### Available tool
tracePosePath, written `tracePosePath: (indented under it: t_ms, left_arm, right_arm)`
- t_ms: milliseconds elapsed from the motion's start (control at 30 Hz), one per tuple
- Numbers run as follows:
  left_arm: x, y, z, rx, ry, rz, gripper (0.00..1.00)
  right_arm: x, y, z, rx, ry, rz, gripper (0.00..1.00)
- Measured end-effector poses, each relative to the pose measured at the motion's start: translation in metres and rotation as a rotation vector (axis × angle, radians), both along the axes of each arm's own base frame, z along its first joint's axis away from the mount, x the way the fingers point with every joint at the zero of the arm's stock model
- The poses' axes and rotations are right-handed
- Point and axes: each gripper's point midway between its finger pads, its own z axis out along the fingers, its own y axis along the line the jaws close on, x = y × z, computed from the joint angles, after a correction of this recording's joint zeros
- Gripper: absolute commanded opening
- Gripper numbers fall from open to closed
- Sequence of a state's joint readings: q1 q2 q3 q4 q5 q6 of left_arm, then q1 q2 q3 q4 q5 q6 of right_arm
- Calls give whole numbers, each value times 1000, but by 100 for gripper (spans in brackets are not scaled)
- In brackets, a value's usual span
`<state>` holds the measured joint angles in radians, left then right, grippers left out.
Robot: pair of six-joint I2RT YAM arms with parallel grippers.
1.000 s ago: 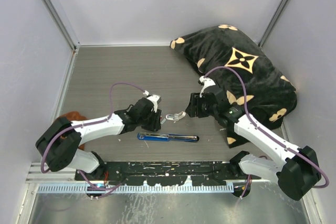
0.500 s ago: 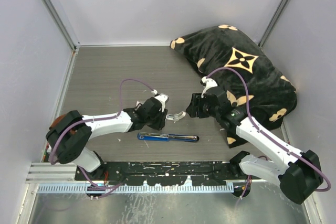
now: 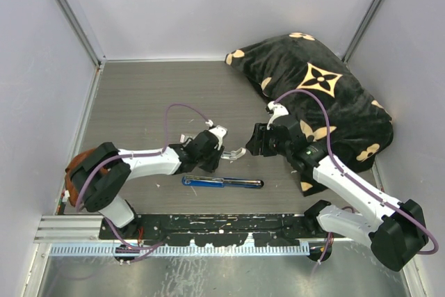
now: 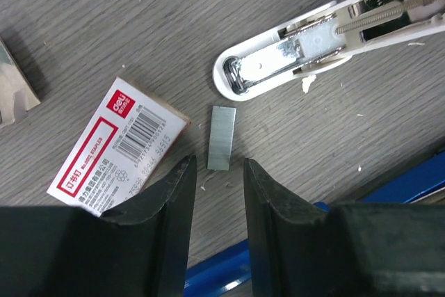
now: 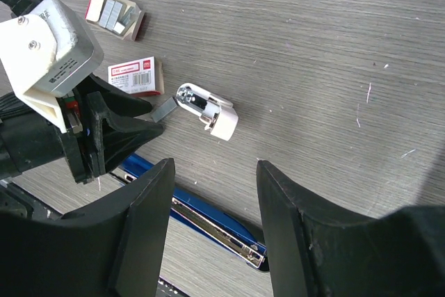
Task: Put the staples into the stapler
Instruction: Pick up the staple from the center of the board.
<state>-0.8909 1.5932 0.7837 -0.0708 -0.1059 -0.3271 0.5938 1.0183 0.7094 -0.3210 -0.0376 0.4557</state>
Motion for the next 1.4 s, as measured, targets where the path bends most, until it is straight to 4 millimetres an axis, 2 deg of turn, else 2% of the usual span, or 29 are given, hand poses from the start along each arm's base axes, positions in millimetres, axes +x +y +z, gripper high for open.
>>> tracePosePath:
  t_ms: [67,400,533,633,767,1000,1200,1400]
  left_arm:
    - [2,-2,0,1,-8,-3,34]
    - [7,-3,-1,14,-33,-15,15]
    - [7,-4,-1,7,-49,-31,13]
    - [3,-5,0,-15,-66,-70,11]
    - [-12,-6,5,-57,-59,-155,8]
    - [-22,-18,39,-183,-63,-237,7]
    - [-34,-10,72,-284,-19,-265,7]
    - [-71,-11,132,-456,1,-386,6]
  right_arm:
    - [0,0,0,2,1,-2,56]
    - [0,1,0,10,4,-8,56]
    - [0,1,0,11,4,-7,57]
    - [-2,2,-1,16,3,6,57]
    - [-12,7,-2,27,-13,84,57]
    - [-27,26,18,91,-92,276,56]
    - [-38,37,31,132,-138,394,57]
    - [-56,54,47,220,-166,540,65]
